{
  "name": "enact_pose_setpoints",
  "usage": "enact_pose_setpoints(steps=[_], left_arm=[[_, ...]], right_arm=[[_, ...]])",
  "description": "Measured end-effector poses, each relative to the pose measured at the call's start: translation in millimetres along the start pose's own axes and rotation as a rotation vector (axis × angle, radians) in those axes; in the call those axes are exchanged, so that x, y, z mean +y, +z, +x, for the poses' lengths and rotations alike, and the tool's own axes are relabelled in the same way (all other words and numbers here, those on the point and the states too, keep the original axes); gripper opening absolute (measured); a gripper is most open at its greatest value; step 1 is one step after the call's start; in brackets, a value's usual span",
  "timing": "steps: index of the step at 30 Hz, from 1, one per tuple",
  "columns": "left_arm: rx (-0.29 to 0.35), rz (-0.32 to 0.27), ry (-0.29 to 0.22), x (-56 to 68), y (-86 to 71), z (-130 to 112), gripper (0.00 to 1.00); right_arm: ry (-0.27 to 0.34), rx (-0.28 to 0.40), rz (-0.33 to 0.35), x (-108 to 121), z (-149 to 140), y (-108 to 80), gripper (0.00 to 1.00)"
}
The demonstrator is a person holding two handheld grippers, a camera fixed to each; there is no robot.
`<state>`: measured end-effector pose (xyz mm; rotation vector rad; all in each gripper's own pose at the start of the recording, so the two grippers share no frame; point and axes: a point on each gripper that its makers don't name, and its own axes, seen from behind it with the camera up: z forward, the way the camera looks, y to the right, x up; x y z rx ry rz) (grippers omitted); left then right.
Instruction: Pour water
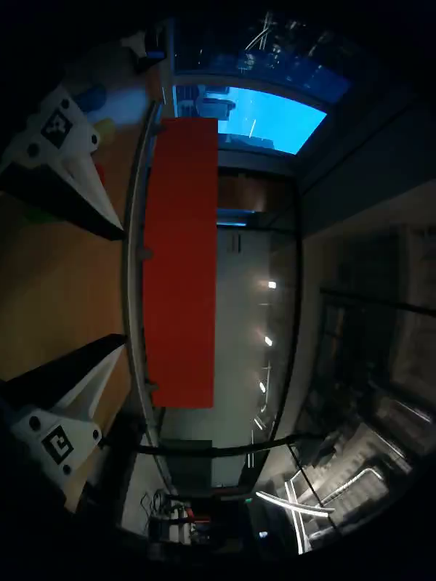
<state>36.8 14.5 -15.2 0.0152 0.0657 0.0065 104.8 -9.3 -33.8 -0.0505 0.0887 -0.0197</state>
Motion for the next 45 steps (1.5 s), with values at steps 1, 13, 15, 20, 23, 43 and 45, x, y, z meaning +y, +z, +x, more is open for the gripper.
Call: enact_pose_setpoints(steps=[1,13,15,20,23,43,45], left_arm=[[0.0,0.003,0.001,-1.9,0.0,-0.9,0.95],[0.004,0.014,-0.017,-14.2,2.9,-10.9,0.95],[0.002,0.016,-0.015,-16.1,3.2,-12.3,0.95],[-0.003,0.024,-0.014,-21.4,4.3,-17.1,0.95],[-0.007,0.023,-0.018,-22.5,4.5,-19.1,0.95],[-0.058,0.024,-0.007,-23.6,10.4,-35.3,0.95],[-0.061,0.024,-0.007,-23.4,10.9,-35.8,0.95]], right_arm=[[-0.003,0.0,0.0,-1.0,0.5,0.2,1.0],[-0.03,0.004,0.006,-12.5,7.1,1.5,1.0],[-0.033,0.002,0.006,-14.1,5.9,2.0,1.0],[-0.039,-0.002,0.008,-18.9,5.3,3.4,1.0],[-0.039,0.0,0.01,-20.7,7.0,4.2,1.0],[-0.044,-0.005,0.001,-17.5,4.8,5.9,1.0],[-0.046,-0.004,-0.001,-16.7,5.5,5.4,1.0]])
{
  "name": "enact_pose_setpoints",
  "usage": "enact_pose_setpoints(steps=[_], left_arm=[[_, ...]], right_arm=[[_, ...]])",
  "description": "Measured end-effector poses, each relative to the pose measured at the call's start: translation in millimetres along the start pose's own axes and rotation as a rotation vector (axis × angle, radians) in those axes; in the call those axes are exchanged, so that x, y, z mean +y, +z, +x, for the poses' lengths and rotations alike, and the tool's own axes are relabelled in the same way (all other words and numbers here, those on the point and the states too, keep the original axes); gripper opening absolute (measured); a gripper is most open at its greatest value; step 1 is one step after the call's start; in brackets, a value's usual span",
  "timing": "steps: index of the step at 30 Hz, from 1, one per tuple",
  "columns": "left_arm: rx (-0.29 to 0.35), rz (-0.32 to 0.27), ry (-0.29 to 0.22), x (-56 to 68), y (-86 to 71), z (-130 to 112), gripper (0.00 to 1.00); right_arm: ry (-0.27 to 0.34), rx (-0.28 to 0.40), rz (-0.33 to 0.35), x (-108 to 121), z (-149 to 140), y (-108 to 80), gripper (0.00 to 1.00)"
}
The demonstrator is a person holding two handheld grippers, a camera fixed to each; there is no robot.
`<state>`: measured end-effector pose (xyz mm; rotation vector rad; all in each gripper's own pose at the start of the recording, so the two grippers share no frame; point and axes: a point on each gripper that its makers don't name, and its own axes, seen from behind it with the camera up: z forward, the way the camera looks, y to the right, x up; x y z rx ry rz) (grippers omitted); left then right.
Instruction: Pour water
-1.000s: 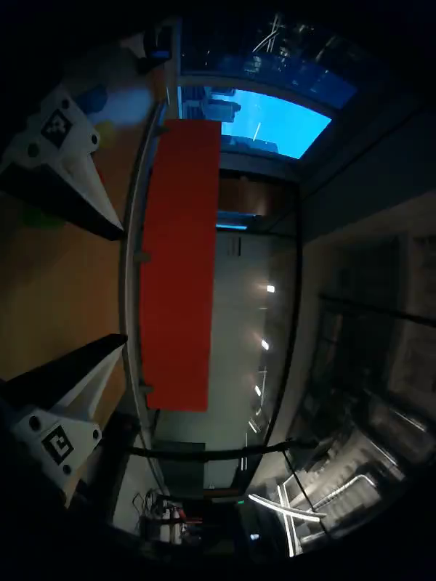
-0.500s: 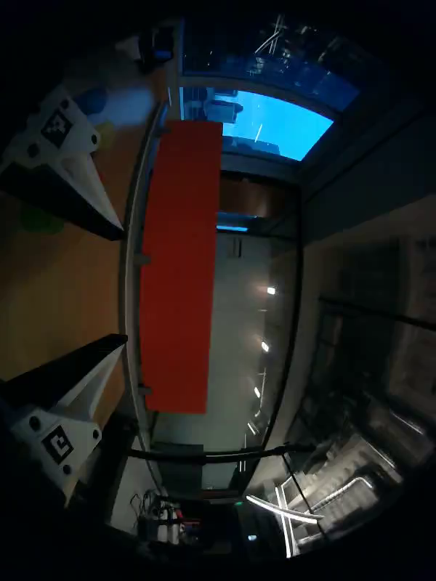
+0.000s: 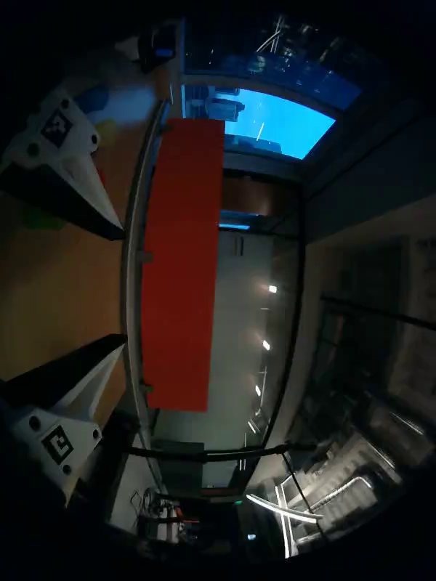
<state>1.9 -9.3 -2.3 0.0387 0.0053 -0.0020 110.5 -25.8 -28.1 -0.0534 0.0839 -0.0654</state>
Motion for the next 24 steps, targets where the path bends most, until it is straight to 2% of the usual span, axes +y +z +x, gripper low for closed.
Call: enact_pose_setpoints(steps=[24], left_arm=[[-0.005,-0.004,0.001,1.3,1.5,-1.5,0.95]], right_arm=[[0.008,0.016,0.011,5.8,0.9,-5.3,1.0]])
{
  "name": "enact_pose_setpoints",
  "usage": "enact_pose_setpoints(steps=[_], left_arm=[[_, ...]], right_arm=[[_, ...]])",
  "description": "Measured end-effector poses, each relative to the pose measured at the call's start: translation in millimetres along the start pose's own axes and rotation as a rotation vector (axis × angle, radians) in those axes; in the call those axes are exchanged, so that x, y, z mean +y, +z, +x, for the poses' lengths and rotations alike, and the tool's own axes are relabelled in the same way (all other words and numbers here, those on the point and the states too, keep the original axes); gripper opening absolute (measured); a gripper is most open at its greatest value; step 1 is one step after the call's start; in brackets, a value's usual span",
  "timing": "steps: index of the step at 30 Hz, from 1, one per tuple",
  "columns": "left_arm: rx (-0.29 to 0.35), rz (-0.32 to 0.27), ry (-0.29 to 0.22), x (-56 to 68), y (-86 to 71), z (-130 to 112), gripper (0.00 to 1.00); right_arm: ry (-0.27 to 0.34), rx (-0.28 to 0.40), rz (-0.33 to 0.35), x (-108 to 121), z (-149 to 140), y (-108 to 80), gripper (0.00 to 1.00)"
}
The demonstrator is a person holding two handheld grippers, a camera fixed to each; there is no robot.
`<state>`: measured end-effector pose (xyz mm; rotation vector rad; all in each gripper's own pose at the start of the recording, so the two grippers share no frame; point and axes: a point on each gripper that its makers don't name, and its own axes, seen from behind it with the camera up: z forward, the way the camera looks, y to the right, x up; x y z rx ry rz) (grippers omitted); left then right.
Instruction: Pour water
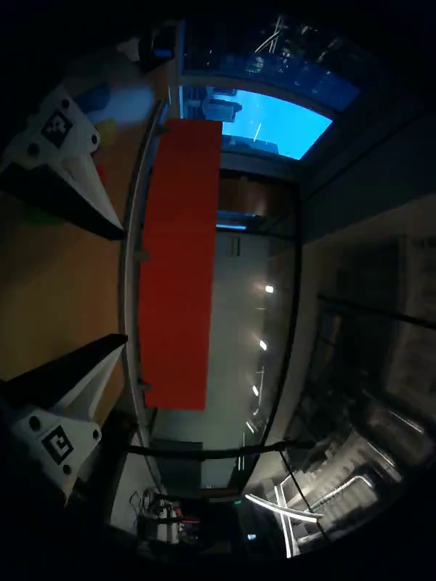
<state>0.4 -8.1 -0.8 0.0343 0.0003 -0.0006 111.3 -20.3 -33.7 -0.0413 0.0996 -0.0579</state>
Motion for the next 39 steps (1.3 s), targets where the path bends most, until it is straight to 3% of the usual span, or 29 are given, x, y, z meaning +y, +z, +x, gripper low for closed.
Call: enact_pose_setpoints(steps=[15,24,39], left_arm=[[-0.001,0.0,0.001,0.3,-0.7,0.0,0.95],[-0.001,0.0,0.001,-0.1,-0.5,0.0,0.95],[0.0,0.0,0.0,-0.7,-0.5,0.1,0.95]], right_arm=[[0.038,0.001,0.061,-16.8,-33.7,12.4,1.0],[0.058,-0.026,0.043,-3.0,-67.8,17.1,1.0],[0.049,-0.037,0.044,10.9,-89.6,19.4,1.0]])
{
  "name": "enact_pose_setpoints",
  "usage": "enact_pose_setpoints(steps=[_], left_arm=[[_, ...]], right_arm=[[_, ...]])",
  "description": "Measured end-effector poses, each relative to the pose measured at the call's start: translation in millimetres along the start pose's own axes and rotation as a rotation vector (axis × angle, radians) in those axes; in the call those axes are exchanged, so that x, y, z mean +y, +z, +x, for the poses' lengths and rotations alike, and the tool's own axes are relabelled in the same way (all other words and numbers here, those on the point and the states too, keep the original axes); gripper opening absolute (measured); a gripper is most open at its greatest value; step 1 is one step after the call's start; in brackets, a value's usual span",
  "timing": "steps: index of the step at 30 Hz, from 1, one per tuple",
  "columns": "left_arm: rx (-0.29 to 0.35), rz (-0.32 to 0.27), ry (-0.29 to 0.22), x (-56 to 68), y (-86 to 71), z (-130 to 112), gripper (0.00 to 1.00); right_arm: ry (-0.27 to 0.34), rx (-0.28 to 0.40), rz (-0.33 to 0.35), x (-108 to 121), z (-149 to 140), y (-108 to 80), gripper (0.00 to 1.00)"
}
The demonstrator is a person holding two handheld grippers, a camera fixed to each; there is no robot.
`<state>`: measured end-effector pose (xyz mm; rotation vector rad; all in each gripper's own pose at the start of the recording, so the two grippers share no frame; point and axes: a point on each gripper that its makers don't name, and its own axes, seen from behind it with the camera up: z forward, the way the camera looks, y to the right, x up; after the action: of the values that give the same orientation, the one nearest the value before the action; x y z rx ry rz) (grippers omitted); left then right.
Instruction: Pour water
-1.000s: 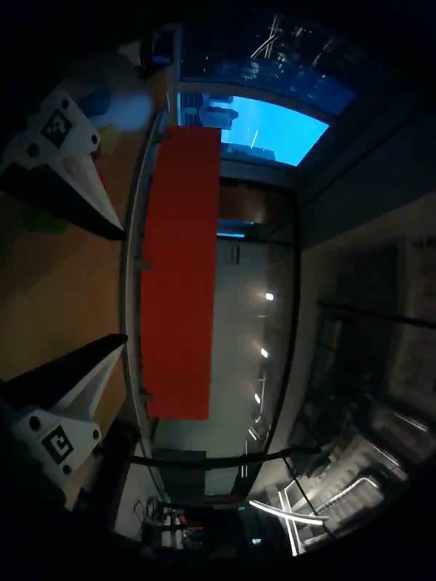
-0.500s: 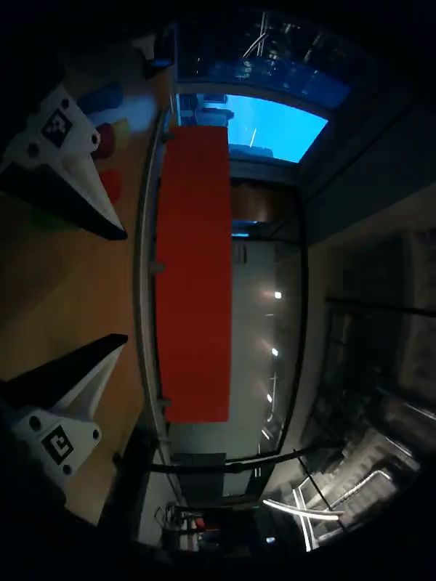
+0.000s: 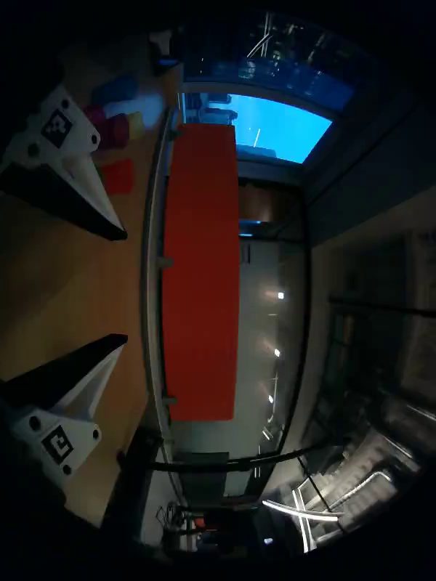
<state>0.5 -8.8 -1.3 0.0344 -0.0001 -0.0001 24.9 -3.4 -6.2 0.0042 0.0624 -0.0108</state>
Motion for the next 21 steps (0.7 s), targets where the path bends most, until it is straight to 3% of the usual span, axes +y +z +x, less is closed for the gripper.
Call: enact_pose_setpoints(steps=[21], left_arm=[[0.0,0.0,0.0,1.4,0.0,0.0,0.95]], right_arm=[[0.009,-0.061,-0.025,8.8,-23.4,8.0,1.0]])
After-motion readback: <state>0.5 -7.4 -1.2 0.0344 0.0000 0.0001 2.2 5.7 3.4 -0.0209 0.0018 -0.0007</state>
